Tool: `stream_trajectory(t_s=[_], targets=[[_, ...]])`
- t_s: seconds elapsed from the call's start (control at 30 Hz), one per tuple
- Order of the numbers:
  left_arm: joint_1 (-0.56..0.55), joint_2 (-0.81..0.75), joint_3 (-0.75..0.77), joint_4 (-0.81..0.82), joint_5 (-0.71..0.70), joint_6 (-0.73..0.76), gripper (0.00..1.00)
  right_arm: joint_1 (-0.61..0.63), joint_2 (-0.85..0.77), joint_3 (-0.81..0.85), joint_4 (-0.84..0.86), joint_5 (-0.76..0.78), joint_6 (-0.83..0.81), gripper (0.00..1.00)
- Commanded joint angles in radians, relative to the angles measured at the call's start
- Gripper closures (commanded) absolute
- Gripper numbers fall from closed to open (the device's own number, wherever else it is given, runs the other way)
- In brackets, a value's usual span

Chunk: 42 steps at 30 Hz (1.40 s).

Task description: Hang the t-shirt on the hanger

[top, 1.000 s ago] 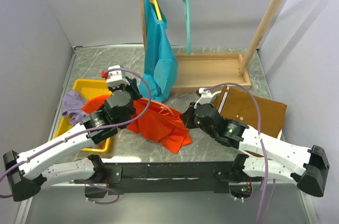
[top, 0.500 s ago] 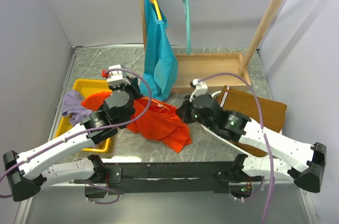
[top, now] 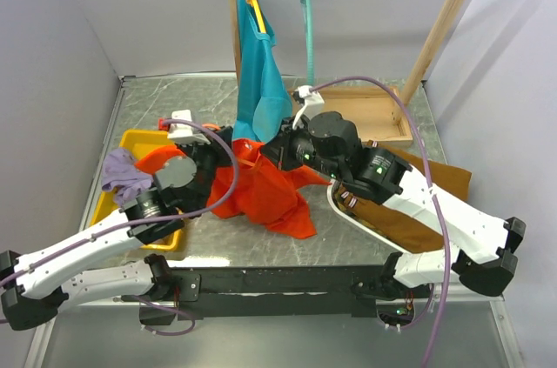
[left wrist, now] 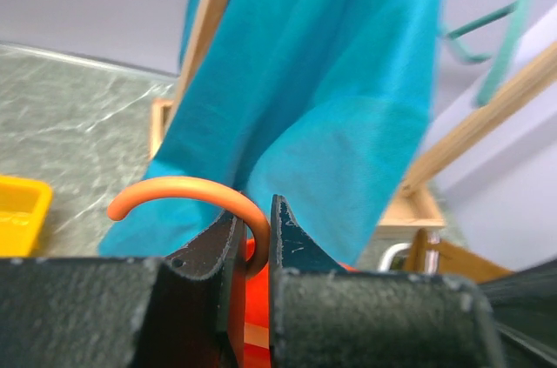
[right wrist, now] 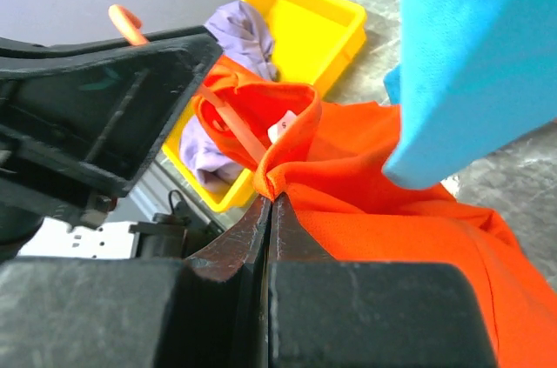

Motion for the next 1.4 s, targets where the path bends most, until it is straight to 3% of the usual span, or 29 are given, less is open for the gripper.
stream_trajectory(t_s=[0.0, 0.33, 0.43, 0.73, 0.83, 0.9, 1.13, 1.3, 1.33, 1.37], targets=[[-0.004, -0.098, 0.080, 0.054, 0.046, 0.007, 0.99, 0.013, 0.006, 0.142, -0.049, -0.029, -0.040, 1.00], [-0.004, -0.020, 0.207, 0.051, 0.140, 0.016, 0.99, 0.019, 0.071, 0.379, -0.156, -0.021, -0.070, 1.00], [-0.004, 0.048, 0.283, -0.023, 0.146, 0.003, 0.99, 0.019, 0.078, 0.409, -0.165, -0.019, -0.072, 1.00], [-0.011, 0.069, 0.254, 0.045, 0.192, -0.010, 0.99, 0.019, 0.114, 0.455, -0.158, -0.019, -0.057, 1.00], [-0.027, 0.077, 0.255, 0.036, 0.123, -0.049, 0.99, 0.019, 0.149, 0.512, -0.179, -0.018, -0.060, 1.00], [-0.027, 0.046, 0.194, 0.113, 0.173, -0.019, 0.99, 0.019, 0.149, 0.499, -0.178, -0.006, -0.064, 1.00], [-0.028, 0.063, 0.186, 0.094, 0.154, -0.056, 0.99, 0.019, 0.177, 0.526, -0.188, -0.012, -0.066, 1.00], [-0.028, 0.017, 0.290, -0.010, 0.121, 0.021, 0.99, 0.016, 0.102, 0.387, -0.178, 0.031, -0.074, 1.00], [-0.028, 0.016, 0.312, -0.023, 0.138, 0.023, 0.99, 0.015, 0.082, 0.376, -0.188, 0.034, -0.081, 0.99], [-0.027, 0.014, 0.342, -0.058, 0.150, 0.027, 0.99, 0.009, 0.072, 0.370, -0.197, 0.037, -0.087, 0.86]])
